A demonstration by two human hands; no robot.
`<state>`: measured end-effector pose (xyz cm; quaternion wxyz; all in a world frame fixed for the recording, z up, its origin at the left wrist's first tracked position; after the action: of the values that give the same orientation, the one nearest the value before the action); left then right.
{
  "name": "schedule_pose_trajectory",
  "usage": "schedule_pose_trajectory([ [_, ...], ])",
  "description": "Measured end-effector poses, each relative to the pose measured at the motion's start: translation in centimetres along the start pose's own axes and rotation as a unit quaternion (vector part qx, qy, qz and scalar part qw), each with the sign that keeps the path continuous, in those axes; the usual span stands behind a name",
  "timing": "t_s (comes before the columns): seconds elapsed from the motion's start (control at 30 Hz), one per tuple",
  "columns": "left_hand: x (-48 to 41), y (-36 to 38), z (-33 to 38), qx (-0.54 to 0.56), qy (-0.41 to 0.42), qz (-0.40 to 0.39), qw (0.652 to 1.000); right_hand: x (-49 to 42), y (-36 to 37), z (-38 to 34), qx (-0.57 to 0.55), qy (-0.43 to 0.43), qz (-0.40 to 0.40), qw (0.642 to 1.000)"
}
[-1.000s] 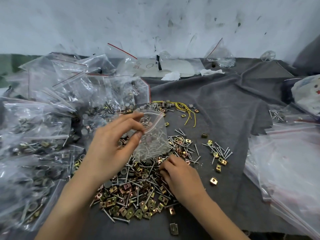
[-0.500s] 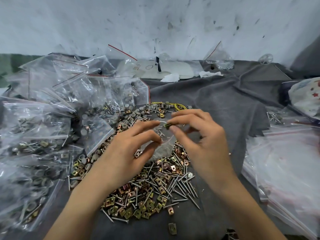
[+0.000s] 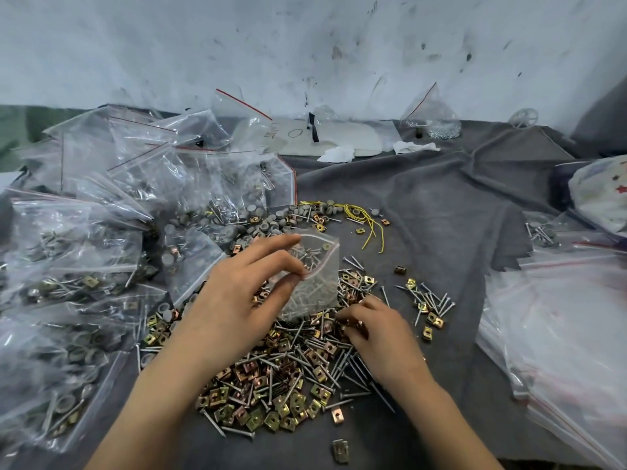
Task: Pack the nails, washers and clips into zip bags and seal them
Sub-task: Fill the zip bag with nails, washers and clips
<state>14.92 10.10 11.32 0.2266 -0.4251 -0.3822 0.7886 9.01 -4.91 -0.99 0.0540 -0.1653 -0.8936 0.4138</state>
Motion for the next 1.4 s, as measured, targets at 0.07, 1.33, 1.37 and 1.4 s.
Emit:
schedule_pose_trajectory([
  [0.07, 0.0, 0.0, -0.1, 0.0, -0.004, -0.003, 1.0, 0.0, 0.1, -0.4, 0.023, -0.02, -0.007, 1.0],
  [1.33, -0.2, 0.2, -0.9, 0.027, -0.022, -0.005, 0.999, -1.9, 0.2, 1.2, 0.007, 0.013, 0.017, 1.0],
  [1.37, -0.2, 0.1, -1.0, 0.03, -0.023, -0.004, 0.999, -1.9, 0.1, 1.1, 0.014, 0.009, 0.025, 1.0],
  [1.4, -0.3, 0.1, -1.0, 0.032, -0.024, -0.002, 0.999, -1.9, 0.1, 1.0, 0.021, 0.004, 0.029, 0.999],
])
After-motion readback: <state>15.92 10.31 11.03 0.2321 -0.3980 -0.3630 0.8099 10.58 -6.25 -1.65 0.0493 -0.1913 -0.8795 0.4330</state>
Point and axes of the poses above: each hand's wrist, its own x-axis away from the middle knuckle, its own y-axis out of the palm, z = x × y, the point moved 9 cm from there along -x, towards the middle knuckle, and after that the axes turned 11 degrees about -x, right-handed, at the moved point
